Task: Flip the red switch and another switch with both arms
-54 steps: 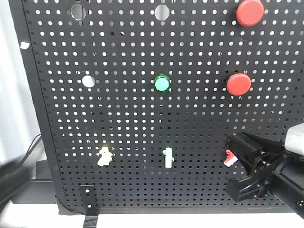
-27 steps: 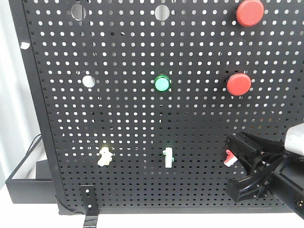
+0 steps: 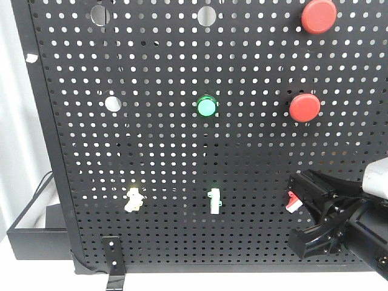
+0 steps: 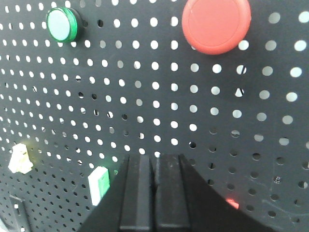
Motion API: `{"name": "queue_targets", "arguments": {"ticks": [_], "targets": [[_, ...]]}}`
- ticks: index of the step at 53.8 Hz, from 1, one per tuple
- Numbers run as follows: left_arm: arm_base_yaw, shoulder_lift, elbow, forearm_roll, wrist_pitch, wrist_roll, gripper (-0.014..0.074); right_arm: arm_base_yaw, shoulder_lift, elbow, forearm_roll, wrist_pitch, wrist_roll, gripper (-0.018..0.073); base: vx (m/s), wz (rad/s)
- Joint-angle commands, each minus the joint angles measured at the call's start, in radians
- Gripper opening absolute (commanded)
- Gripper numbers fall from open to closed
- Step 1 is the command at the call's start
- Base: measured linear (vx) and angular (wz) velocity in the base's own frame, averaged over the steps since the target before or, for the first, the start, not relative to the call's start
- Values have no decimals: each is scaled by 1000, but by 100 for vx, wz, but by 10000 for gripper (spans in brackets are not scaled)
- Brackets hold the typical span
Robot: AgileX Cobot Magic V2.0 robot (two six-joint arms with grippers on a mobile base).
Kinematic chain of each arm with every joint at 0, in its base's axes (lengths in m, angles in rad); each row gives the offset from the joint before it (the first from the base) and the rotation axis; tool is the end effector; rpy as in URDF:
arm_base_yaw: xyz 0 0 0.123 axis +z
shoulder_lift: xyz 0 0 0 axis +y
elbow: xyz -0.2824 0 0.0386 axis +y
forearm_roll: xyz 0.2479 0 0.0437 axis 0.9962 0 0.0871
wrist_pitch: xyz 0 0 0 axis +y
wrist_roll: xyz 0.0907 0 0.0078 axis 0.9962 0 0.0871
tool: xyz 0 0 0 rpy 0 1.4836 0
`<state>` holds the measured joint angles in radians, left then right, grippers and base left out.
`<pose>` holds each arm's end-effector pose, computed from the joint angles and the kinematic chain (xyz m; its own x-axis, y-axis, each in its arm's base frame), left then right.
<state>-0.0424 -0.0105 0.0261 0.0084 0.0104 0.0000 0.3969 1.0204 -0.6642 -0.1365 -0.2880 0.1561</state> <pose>0.0566 -0.0024 0.2039 0.0615 0.0058 -0.9981 0.0418 0.9991 0.0084 0.2050 0.0897 0.3398 0.0046 0.0292 -0.9996 -0.4222 0.9062 0.0245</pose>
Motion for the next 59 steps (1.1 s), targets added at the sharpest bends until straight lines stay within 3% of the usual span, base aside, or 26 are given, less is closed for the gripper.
{"name": "queue_targets", "arguments": {"ticks": [1,11,20,25,34,40,46,59], "targets": [[-1,-18,18,-8,-76,0,3,-2,-16,-31,-5,-84,-8,-6,0,0],[-1,-18,18,-8,-76,0,3,-14,-77,40,44,-110,-32,-6,0,0],[-1,-18,18,-8,-76,0,3,-144,-366,250,137,-107,-81,-6,0,0],[-1,-18,18,-8,-76,0,3,-251,-571,388,137,-85,-98,-6,0,0],[-1,-18,18,-8,-76,0,3,-366,-889,583,137,120,-103,-6,0,0],[-1,-18,18,-8,-76,0,3,-368,-1042,675,128,251,-101,-6,0,0],[-1,-18,18,-8,-76,0,3,-368,-1039,700,95,366,-102,-6,0,0],[-1,-18,18,-8,-76,0,3,-368,-1043,701,108,396,-105,-6,0,0]]}}
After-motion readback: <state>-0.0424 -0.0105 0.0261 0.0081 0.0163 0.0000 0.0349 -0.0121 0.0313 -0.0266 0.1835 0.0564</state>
